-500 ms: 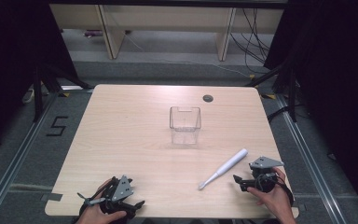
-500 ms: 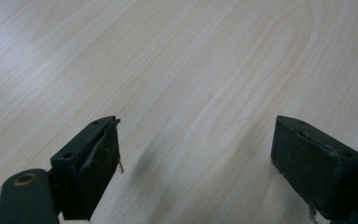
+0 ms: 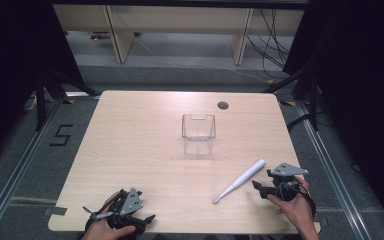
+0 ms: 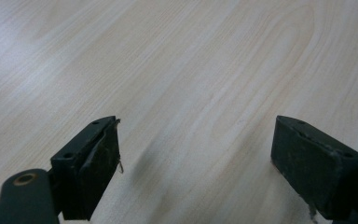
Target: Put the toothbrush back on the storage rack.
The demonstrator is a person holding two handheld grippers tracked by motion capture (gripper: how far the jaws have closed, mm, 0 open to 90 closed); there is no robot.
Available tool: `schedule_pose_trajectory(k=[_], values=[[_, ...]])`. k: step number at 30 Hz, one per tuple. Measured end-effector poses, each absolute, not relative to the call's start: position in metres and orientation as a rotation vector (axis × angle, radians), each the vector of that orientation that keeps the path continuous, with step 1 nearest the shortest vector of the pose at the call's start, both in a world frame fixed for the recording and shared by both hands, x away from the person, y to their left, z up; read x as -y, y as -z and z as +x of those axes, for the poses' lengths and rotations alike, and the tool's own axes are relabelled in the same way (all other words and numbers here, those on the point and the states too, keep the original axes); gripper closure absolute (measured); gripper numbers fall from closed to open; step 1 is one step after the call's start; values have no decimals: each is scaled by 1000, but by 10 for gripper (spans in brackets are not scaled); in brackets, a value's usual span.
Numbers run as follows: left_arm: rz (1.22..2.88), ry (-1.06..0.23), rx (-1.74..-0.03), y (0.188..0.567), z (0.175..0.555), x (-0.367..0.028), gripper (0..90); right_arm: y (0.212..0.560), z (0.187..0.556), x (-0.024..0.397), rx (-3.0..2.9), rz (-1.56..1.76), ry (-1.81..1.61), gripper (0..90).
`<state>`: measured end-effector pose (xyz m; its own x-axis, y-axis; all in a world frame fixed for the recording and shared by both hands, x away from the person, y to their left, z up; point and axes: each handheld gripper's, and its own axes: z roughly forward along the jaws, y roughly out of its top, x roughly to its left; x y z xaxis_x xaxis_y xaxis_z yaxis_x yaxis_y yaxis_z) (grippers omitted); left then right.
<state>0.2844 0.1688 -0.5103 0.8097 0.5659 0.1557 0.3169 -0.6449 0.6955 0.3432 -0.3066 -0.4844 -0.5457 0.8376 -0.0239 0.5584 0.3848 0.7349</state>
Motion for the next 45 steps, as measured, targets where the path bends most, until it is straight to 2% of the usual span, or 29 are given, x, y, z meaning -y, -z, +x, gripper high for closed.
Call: schedule_pose_trajectory(k=[4, 5, 6, 9, 10, 15, 26, 34, 45], values=[[2295, -476, -662, 511, 284, -168, 151, 484, 348, 308, -2271, 1196, -973, 373], [2305, -471, -650, 511, 284, -168, 151, 482, 348, 306, -2261, 1222, -995, 432], [2305, -471, -650, 511, 284, -168, 151, 482, 348, 306, -2261, 1222, -995, 432], [2308, -473, -653, 511, 284, -169, 151, 477, 352, 304, -2258, 1208, -999, 530], [2308, -473, -653, 511, 284, -169, 151, 477, 352, 304, -2258, 1208, -999, 530], [2300, -473, -657, 511, 284, -168, 151, 472, 368, 301, -2230, 1126, -995, 683], [2315, -472, -643, 510, 285, -169, 151, 472, 386, 296, -2251, 1117, -980, 852], [2310, -465, -649, 510, 285, -169, 151, 477, 399, 294, -2271, 1117, -950, 899], [2320, -472, -639, 510, 285, -169, 151, 485, 416, 297, -2304, 1169, -886, 900]])
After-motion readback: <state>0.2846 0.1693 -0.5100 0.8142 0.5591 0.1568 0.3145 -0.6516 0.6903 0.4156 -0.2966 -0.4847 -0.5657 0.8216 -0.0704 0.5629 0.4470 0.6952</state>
